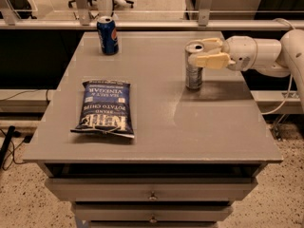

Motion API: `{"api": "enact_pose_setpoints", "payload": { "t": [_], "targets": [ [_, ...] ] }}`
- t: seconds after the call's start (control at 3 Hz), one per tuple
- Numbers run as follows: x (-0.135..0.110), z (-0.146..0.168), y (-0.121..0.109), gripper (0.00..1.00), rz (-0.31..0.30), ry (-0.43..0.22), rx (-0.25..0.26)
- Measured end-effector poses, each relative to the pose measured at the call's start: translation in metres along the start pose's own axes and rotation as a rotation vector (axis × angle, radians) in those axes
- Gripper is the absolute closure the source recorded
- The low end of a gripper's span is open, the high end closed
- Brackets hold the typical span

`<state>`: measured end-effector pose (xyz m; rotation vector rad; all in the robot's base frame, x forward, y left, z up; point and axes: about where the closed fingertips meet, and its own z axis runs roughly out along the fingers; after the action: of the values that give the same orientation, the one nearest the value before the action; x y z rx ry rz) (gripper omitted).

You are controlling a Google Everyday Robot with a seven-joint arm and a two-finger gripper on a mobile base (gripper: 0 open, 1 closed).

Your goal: Place redbull can upright

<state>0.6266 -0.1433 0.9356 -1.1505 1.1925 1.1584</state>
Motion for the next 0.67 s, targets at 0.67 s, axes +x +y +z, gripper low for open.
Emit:
{"api": "enact_pose_setpoints", "payload": {
  "t": [0.67],
  "targets": [
    [0.0197, 0.0054, -0.0086, 0.38, 0.056, 0.031, 0.012]
  ]
}}
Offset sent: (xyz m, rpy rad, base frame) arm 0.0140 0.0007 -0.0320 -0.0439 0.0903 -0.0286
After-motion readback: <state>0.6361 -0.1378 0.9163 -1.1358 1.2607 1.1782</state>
